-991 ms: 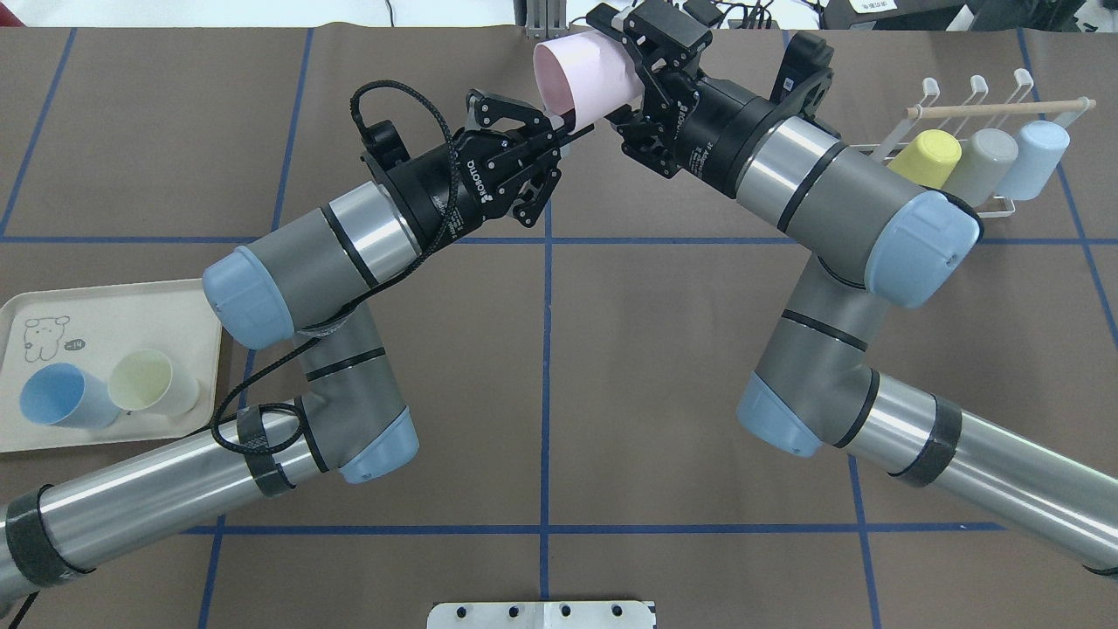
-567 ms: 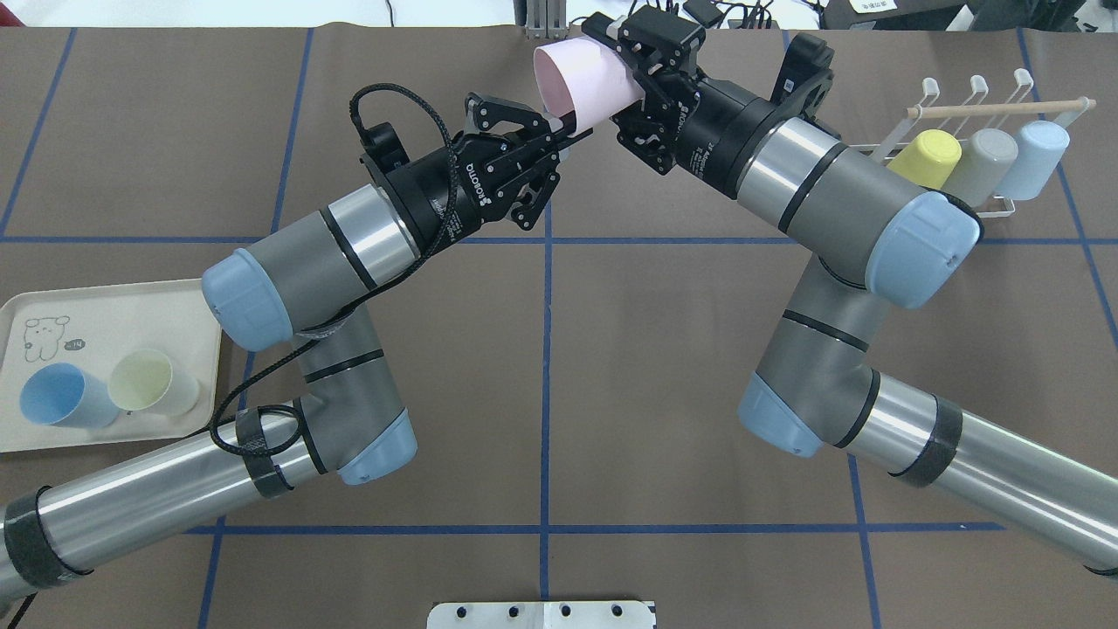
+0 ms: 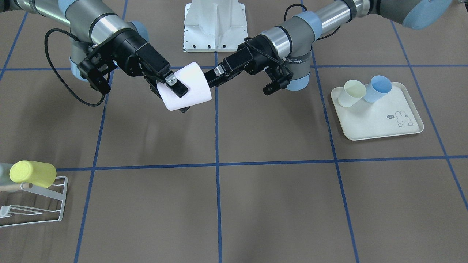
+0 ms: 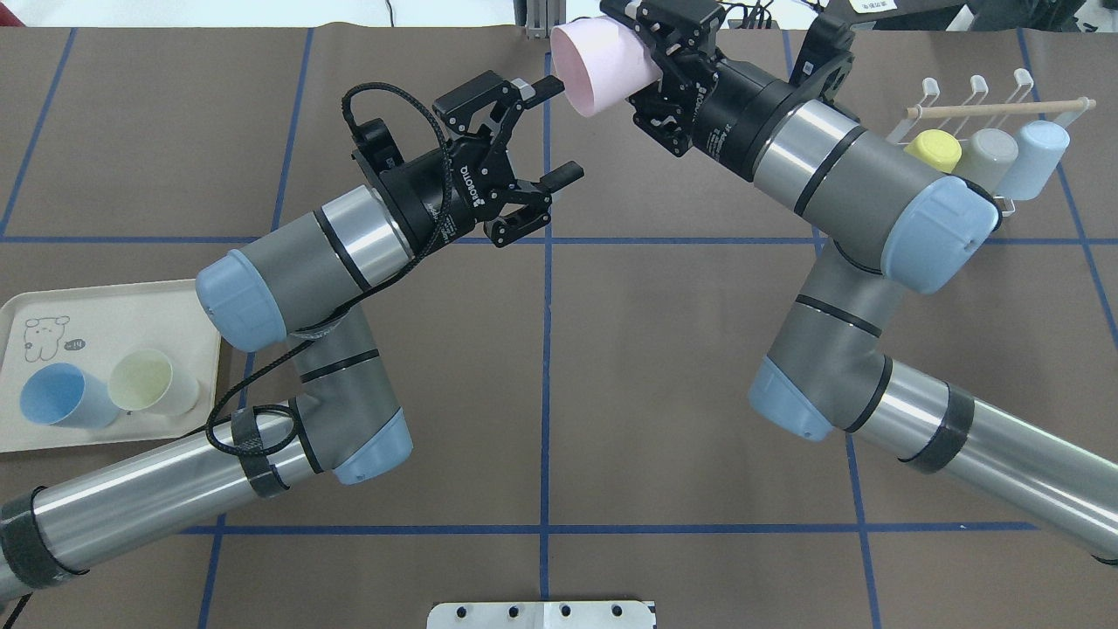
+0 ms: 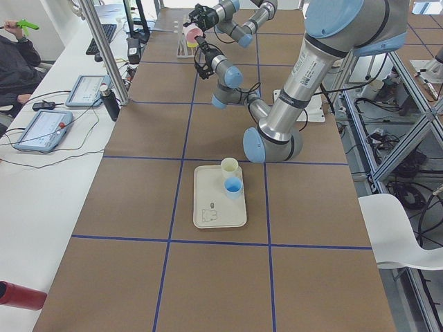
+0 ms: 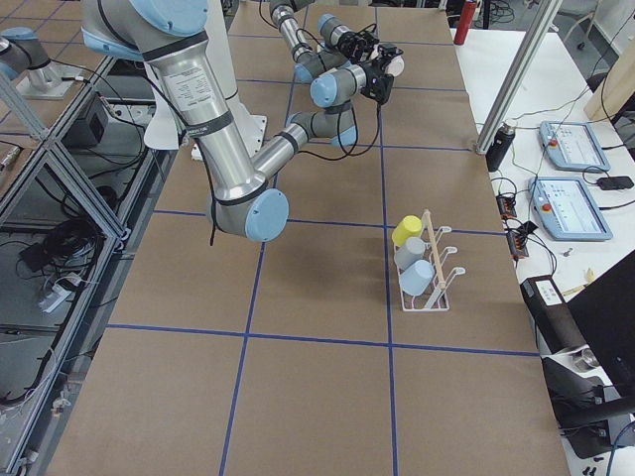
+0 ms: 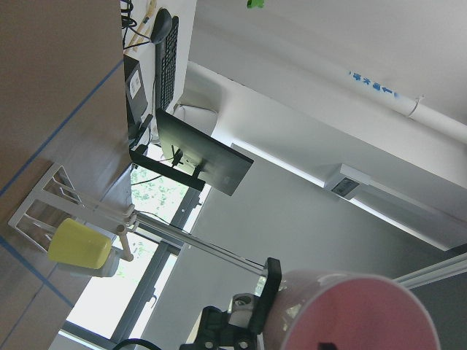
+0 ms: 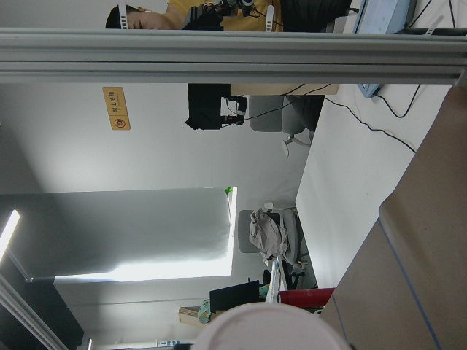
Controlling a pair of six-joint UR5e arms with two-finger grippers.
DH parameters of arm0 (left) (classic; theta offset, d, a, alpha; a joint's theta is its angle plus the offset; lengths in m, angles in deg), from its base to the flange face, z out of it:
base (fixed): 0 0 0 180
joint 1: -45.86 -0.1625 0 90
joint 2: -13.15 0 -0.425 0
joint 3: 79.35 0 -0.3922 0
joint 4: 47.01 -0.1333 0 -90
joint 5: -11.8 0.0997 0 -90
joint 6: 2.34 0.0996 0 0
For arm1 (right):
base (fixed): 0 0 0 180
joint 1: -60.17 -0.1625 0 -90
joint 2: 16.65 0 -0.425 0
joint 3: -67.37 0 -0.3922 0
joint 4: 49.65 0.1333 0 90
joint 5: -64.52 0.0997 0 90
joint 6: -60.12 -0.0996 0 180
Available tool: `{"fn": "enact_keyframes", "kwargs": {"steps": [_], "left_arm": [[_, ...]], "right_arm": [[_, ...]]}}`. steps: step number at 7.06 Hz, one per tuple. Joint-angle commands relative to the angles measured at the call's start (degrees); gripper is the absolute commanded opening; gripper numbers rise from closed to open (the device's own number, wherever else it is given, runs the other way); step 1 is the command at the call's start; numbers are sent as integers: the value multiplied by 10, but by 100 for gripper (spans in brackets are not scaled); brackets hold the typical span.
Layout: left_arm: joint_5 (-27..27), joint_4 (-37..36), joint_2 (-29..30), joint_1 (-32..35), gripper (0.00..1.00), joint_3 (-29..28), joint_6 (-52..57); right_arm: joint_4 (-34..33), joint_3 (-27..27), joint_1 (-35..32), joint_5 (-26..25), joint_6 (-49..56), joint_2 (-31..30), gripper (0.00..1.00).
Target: Transfer IKEA cup to right arm and place on rack
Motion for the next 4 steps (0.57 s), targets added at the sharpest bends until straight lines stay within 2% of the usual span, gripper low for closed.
{"fn": "enact_keyframes", "kwargs": {"steps": [1, 2, 3, 4], "left_arm": [[-6, 2, -5, 7, 100, 2, 21], [-6, -1, -22, 7, 100, 8, 104], [-9, -6, -41, 8, 100, 24, 154], [-30, -25, -66, 23, 100, 30, 185]], "right_arm": [[-34, -22, -47, 2, 60, -3, 0], [-111, -19, -63, 4, 135, -2, 0], [-181, -14, -85, 4, 193, -5, 0], [-278, 4, -119, 5, 266, -14, 0]]}}
